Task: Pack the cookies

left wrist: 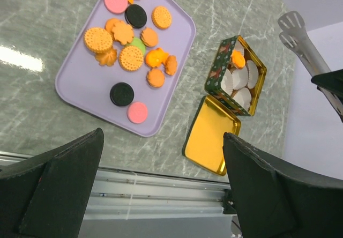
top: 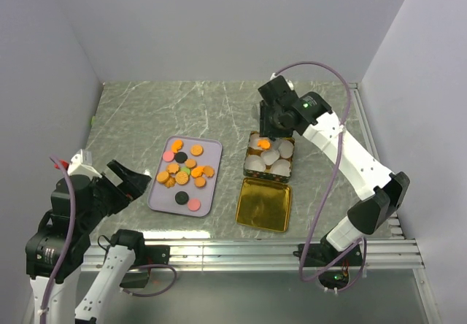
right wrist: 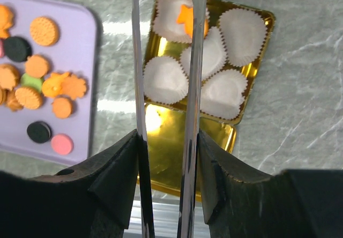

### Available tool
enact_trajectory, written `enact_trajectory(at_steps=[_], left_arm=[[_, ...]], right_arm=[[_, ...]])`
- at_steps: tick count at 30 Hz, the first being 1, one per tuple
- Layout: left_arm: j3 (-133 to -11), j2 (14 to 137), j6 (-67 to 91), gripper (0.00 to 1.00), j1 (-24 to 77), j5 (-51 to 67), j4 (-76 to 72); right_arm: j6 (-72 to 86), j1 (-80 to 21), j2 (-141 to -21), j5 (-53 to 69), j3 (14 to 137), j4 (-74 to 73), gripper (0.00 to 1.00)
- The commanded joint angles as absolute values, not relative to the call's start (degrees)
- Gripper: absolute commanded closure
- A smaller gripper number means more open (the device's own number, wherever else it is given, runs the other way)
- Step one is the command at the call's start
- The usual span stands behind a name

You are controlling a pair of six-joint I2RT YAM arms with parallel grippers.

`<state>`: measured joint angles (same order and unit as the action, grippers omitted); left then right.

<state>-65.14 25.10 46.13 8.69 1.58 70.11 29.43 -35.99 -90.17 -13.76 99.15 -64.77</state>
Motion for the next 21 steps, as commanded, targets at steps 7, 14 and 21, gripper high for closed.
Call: enact_trajectory(at_steps=[7,14,21], left_arm=[[-68.8,28.0,40.8,0.01,8.8,-7.1,67.7],[-64.0,27.0,41.0,0.01,9.1,-20.1,65.0],[-59.3,12.3,34.8,0.01,9.2,-24.9,59.2]], right_arm=[[34.0,-48.1,-88.5,-13.0,101.6,-66.4,0.49],[35.6,-54.7,-90.5,-10.7,99.2,-63.5,0.49],[34.5,-59.8,-99.2,-9.2,105.1,-64.9,0.48]])
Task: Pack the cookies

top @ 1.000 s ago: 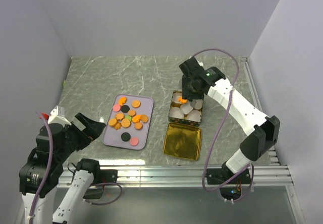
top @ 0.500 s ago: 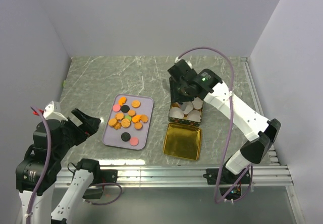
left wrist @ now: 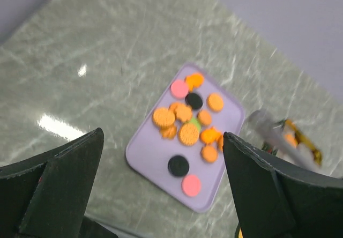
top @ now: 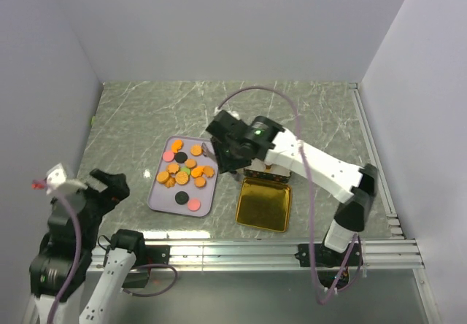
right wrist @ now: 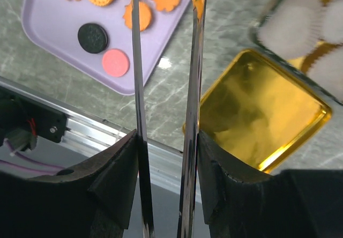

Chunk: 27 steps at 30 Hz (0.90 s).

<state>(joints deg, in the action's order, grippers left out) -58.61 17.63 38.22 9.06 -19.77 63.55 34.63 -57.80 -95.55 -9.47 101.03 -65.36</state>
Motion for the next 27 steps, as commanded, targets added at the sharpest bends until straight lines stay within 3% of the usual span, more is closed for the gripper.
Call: enact_trajectory(at_steps=[1,6,27], left_arm=[[-59.2,11.2,34.7,0.01,9.4,-25.1,59.2],[-57.8,4.8,33.8,0.0,9.4,-23.4,58.4],[-56.9,2.7,32.8,0.01,9.4,-21.2,57.7]], right_arm=[[34.4,-60.0,-100.1,-9.2,105.6,-65.5,0.49],[34.3,-61.9,-103.3,-9.4,105.9,-66.4,0.46],[33.8,-64.2,-110.0,-14.0,106.3,-69.2,0.45]])
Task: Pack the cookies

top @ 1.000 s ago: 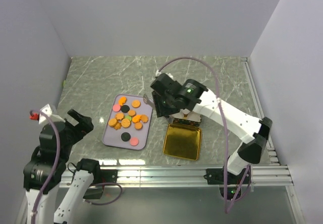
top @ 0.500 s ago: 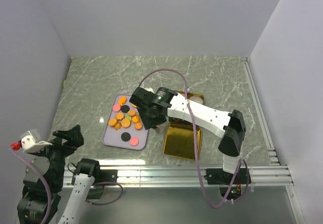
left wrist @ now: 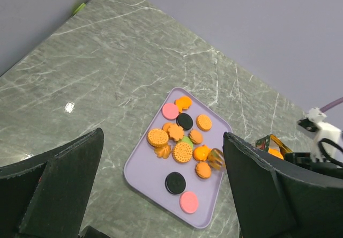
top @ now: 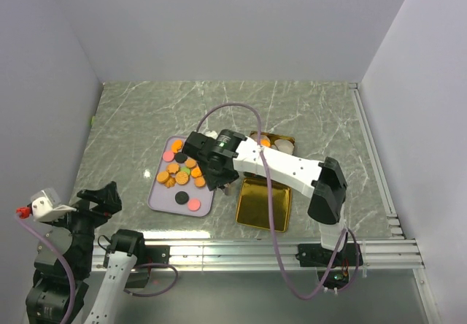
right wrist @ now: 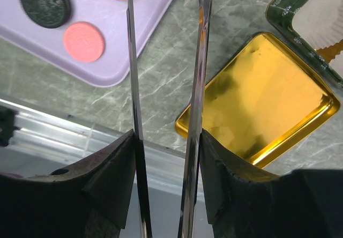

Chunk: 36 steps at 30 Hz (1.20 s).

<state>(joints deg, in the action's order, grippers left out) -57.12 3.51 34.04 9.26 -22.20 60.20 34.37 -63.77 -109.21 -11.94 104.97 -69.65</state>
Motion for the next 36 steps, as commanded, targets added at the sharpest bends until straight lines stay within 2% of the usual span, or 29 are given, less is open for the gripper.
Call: enact_trajectory(at_steps=[1,29,36], left_arm=[[-56.9,2.8,32.7,0.01,9.3,-21.0,57.7],[-56.4,1.8,32.3,0.01,9.4,-20.3,57.4],[-56.3,1.8,32.3,0.01,9.4,-20.4,57.4]], right_arm=[[33.7,-64.2,-110.3,-13.9,106.3,-68.9,0.45],[33.2,-64.2,-115.6,-17.8,117.2,-74.1,0.47],[32.5,-64.2,-116.6,-17.2,115.1,-72.5,0.47]])
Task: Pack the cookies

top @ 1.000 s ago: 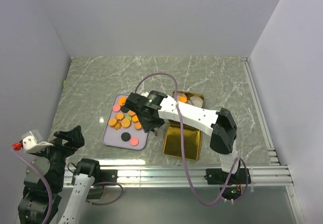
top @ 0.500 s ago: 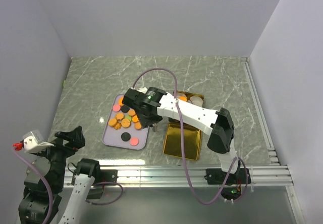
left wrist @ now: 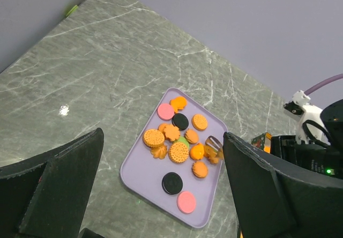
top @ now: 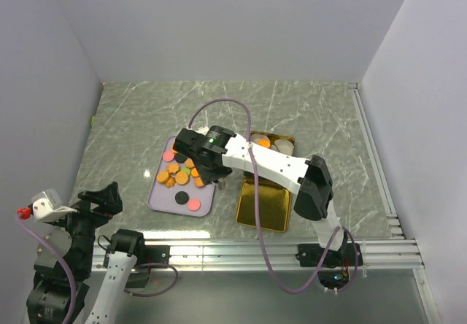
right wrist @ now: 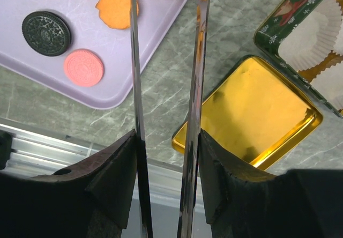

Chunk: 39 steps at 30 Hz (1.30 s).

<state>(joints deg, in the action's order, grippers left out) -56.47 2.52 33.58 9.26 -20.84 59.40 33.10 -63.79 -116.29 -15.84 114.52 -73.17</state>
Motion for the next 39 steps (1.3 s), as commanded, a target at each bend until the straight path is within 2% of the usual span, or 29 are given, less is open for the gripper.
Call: enact_trajectory(at_steps=[1,6,13,16,39], left_arm=[[-56.4,1.8,32.3,0.0,9.4,-20.4,57.4],[-56.3,1.8,32.3,0.01,9.4,-20.3,57.4],[-56.3,1.8,32.3,0.01,9.4,-20.2,57.4],[-56.3,1.8,32.2,0.01,9.4,-20.0,57.1],[-55.7,0.3,31.1,0.01,9.4,-18.2,56.4]], right_arm=[[32.6,-64.2,-116.7,-17.2,114.7,-72.2,0.47],[33.1,-64.2,-115.8,-15.7,110.7,-70.3,0.51],[33.6,-64.2,-115.3,-13.9,108.2,-68.6,0.63],[33.7,-64.2,-115.1,-13.9,108.5,-68.9,0.65],[32.9,-61.0,-112.9,-15.7,122.6,-77.5,0.65]])
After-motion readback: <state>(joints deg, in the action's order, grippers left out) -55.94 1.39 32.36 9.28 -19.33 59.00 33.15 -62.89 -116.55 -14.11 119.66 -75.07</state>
